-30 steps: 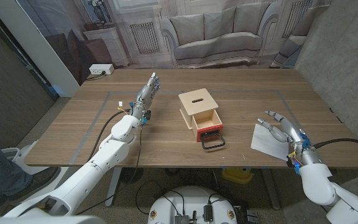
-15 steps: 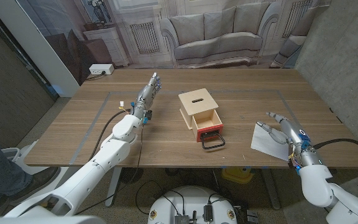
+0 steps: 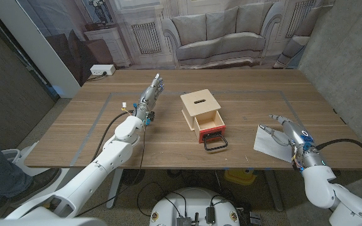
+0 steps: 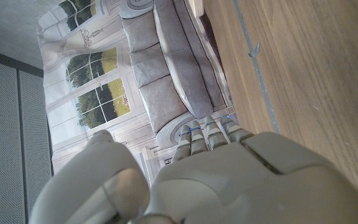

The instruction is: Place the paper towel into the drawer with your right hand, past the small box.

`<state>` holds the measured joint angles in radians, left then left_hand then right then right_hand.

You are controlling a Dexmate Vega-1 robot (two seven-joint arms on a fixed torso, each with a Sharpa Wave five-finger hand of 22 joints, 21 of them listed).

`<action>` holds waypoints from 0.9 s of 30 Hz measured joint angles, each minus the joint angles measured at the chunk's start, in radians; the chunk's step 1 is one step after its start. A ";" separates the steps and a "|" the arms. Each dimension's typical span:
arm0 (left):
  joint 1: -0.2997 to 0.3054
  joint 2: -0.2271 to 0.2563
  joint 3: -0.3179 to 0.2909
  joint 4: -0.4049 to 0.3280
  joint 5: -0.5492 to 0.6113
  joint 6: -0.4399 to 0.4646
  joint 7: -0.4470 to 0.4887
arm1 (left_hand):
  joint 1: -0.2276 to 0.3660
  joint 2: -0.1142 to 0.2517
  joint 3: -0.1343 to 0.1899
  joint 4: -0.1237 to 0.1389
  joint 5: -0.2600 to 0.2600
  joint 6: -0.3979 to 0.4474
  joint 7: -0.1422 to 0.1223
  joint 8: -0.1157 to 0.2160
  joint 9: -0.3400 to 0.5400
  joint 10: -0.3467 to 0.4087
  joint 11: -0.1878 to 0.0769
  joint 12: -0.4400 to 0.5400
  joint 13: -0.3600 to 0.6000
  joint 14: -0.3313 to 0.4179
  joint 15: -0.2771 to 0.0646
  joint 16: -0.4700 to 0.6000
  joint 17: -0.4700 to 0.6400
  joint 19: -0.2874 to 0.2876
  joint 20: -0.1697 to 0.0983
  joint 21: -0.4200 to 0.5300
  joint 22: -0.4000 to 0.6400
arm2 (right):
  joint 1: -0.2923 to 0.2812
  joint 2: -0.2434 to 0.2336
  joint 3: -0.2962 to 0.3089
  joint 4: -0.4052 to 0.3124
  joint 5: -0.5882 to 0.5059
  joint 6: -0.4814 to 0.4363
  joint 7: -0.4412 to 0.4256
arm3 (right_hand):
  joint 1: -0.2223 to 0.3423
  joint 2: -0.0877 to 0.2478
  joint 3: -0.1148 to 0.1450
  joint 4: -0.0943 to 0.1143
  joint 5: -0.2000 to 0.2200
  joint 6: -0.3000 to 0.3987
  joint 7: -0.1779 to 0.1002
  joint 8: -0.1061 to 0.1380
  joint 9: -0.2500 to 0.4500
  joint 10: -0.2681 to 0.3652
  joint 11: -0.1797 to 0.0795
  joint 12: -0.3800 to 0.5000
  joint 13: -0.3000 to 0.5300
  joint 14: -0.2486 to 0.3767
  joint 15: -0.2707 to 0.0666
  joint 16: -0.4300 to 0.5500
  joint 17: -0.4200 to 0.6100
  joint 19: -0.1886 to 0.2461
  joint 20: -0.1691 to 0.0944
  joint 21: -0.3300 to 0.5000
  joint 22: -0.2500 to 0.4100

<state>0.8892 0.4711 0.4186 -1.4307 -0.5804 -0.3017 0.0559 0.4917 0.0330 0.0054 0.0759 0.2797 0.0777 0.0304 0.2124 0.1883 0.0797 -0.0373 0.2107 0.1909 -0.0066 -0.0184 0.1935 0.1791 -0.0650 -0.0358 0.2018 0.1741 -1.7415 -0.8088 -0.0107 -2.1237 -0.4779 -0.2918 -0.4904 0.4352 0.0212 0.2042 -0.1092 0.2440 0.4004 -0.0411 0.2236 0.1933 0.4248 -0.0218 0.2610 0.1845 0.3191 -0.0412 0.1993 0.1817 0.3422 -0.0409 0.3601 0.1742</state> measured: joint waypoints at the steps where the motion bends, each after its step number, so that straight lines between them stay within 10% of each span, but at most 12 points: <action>1: 0.000 0.000 0.000 0.000 0.000 0.000 0.000 | 0.001 0.001 0.000 0.000 0.000 0.000 0.000 0.000 0.000 0.000 0.000 0.000 0.000 0.000 0.000 0.000 0.000 0.000 0.000 0.000 0.000 | 0.001 -0.005 -0.003 -0.002 -0.002 -0.008 0.003 | 0.000 0.000 0.000 0.000 0.001 0.000 0.000 0.000 0.000 0.002 -0.002 0.000 0.000 0.000 0.000 0.000 0.000 0.002 -0.002 0.000 0.000; 27: 0.005 0.005 -0.004 -0.011 -0.003 0.009 0.011 | 0.004 0.004 0.000 0.000 0.000 0.004 -0.004 -0.006 0.000 0.000 0.000 0.000 0.000 0.000 0.000 -0.005 0.000 0.000 0.000 0.000 0.000 | 0.023 -0.080 -0.063 -0.020 -0.043 -0.121 0.014 | 0.024 -0.024 -0.009 -0.015 0.011 0.043 -0.018 -0.006 0.000 0.047 -0.014 -0.002 0.000 0.061 0.000 0.004 0.002 0.084 -0.005 0.000 0.000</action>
<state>0.8941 0.4759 0.4143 -1.4412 -0.5833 -0.2929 0.0666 0.4954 0.0367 0.0055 0.0760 0.2797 0.0814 0.0267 0.2066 0.1882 0.0796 -0.0372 0.2109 0.1909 -0.0066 -0.0184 0.1885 0.1791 -0.0650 -0.0358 0.2018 0.1742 -1.7180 -0.8883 -0.0739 -2.1434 -0.5206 -0.4130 -0.4761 0.4589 -0.0025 0.1949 -0.1247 0.2554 0.4434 -0.0591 0.2179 0.1931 0.4716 -0.0358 0.2592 0.1845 0.3800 -0.0412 0.2034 0.1841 0.4260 -0.0463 0.3601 0.1742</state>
